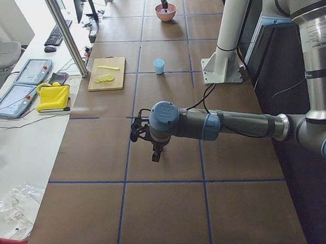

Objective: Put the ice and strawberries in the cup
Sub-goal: 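Grasp a third ice cube from the pink bowl with the right gripper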

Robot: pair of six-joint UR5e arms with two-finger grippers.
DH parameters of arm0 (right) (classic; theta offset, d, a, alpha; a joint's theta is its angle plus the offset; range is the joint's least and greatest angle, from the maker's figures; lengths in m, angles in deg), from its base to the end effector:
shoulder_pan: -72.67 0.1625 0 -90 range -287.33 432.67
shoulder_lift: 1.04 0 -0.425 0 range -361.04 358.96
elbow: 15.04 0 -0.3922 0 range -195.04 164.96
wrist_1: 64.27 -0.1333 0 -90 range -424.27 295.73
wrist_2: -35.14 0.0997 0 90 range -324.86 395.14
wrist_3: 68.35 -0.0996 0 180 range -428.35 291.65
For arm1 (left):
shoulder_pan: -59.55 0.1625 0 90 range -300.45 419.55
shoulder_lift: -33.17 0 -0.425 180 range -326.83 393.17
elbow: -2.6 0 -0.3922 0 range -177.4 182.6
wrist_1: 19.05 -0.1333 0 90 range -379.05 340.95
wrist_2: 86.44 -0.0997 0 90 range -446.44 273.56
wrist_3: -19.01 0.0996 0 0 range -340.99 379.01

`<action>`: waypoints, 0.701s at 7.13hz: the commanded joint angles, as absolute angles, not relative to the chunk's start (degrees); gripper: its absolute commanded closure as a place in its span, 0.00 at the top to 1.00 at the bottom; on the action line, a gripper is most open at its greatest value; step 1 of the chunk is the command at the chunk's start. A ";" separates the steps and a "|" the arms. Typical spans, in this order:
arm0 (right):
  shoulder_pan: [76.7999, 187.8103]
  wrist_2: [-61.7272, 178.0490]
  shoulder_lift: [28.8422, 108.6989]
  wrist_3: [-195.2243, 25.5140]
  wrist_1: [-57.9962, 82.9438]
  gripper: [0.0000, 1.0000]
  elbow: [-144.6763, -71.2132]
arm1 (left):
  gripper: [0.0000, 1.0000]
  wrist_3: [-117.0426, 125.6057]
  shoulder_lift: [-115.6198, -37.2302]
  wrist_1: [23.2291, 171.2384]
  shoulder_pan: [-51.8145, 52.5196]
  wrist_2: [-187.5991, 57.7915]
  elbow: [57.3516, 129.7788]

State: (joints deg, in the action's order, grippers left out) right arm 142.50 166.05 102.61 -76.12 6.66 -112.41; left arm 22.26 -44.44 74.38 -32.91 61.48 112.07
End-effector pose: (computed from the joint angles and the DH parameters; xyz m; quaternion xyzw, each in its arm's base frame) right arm -0.0752 -0.4022 0.6697 0.0174 -0.3622 -0.1393 0.9215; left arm -0.0663 -0.4032 0.5631 0.1041 0.4776 0.0504 0.8710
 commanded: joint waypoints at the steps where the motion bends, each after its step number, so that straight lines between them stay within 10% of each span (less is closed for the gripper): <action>1: 142.46 166.01 102.32 -76.18 6.65 0.31 -112.16 | 1.00 22.26 -44.44 74.38 -32.91 61.48 112.28; 3: 142.55 166.10 102.32 -76.18 6.31 0.00 -112.59 | 1.00 22.26 -44.44 74.38 -32.91 61.48 112.20; 5: 142.98 166.10 102.06 -75.83 6.30 0.00 -114.51 | 1.00 22.35 -44.44 74.47 -32.91 61.48 112.37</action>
State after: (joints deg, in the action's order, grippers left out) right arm 142.68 166.09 102.11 -76.01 6.34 -113.15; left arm 22.32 -44.44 74.40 -32.91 61.48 112.29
